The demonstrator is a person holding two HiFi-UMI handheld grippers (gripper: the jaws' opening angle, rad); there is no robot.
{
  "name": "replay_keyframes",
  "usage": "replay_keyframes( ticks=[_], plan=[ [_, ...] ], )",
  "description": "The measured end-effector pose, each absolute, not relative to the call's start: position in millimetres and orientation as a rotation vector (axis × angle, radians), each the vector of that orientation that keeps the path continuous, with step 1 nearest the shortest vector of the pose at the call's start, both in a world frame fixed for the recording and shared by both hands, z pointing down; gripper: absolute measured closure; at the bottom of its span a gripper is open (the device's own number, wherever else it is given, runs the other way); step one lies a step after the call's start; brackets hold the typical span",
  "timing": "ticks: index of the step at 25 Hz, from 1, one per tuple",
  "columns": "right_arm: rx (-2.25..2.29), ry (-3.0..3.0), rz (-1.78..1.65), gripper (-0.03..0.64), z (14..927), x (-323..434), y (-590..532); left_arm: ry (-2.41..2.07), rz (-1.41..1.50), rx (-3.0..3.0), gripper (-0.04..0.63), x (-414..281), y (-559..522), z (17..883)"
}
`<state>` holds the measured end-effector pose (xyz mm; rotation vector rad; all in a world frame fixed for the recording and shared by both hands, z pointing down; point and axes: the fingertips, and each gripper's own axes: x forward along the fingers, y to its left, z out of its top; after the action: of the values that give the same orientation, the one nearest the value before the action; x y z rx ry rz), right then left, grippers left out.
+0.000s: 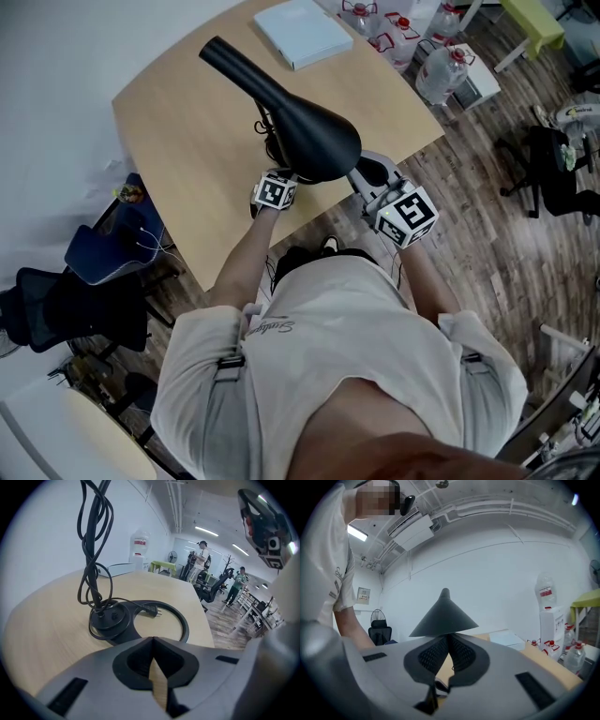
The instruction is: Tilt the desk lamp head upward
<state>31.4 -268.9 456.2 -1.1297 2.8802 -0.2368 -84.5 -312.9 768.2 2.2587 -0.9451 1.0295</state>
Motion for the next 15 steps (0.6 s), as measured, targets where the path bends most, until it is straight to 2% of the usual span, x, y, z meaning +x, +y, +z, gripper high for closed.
replay_keyframes(
  ticks=[15],
  plan=[
    [-1.173,2.915,-0.181,0.623,374,52,-253,-0.942,1.053,2.245,0.58,-86,-311,772]
  ],
)
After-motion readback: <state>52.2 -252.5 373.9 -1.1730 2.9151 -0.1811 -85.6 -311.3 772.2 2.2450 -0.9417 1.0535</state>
